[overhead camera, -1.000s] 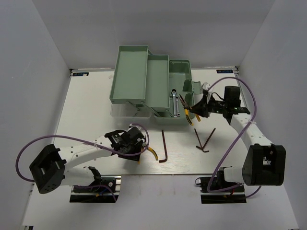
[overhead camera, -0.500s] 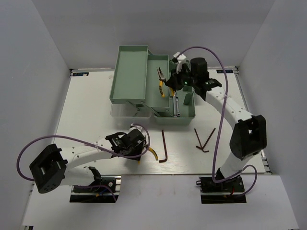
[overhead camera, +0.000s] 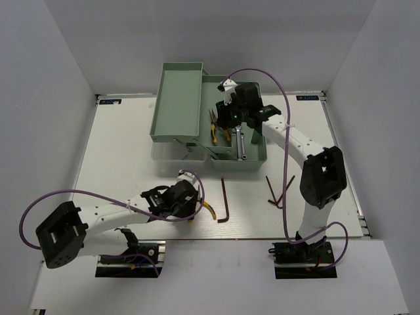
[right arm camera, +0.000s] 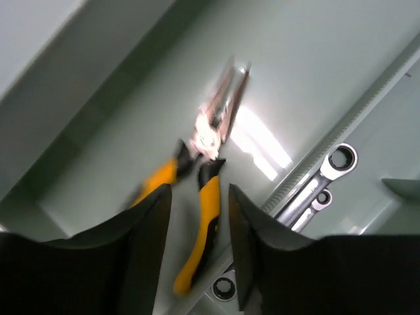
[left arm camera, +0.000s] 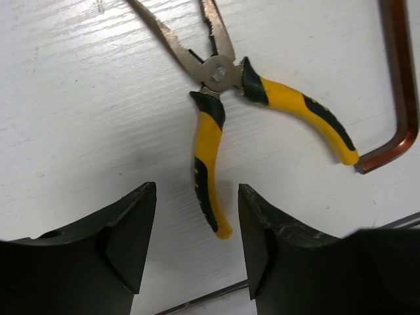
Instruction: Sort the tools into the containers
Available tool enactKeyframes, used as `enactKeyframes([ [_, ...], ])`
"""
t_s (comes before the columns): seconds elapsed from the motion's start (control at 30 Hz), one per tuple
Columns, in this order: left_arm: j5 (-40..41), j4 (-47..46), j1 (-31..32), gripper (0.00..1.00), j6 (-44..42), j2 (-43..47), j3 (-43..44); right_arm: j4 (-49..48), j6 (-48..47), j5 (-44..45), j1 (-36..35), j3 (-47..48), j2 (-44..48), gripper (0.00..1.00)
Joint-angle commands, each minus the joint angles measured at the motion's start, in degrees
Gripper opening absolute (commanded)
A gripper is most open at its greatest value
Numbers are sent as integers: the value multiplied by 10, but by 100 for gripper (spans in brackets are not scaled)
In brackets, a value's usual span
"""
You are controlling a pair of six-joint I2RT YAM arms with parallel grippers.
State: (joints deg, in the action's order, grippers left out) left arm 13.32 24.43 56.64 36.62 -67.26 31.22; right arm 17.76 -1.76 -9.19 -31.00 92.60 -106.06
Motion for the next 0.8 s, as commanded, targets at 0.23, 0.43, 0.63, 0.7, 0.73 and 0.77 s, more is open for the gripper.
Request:
enactKeyframes([
  [0.23,22,-28,21,63,-11,26,8,-5,-11,26,4,-26,126,50],
  [0.43,59,5,26,57,15,-76,45,-24,-6,77,27,-173,240,50],
  [0.63,65,-17,26,43,15,-125,51,-37,-11,79,63,-312,367,50],
  [0.7,59,-22,26,31,15,-135,51,-33,-8,75,72,-327,386,50],
  [0.73,59,-22,26,27,15,-140,51,-29,-5,74,79,-344,404,50],
  [0.77,54,-22,26,19,15,-148,51,-24,-4,71,81,-348,409,50],
])
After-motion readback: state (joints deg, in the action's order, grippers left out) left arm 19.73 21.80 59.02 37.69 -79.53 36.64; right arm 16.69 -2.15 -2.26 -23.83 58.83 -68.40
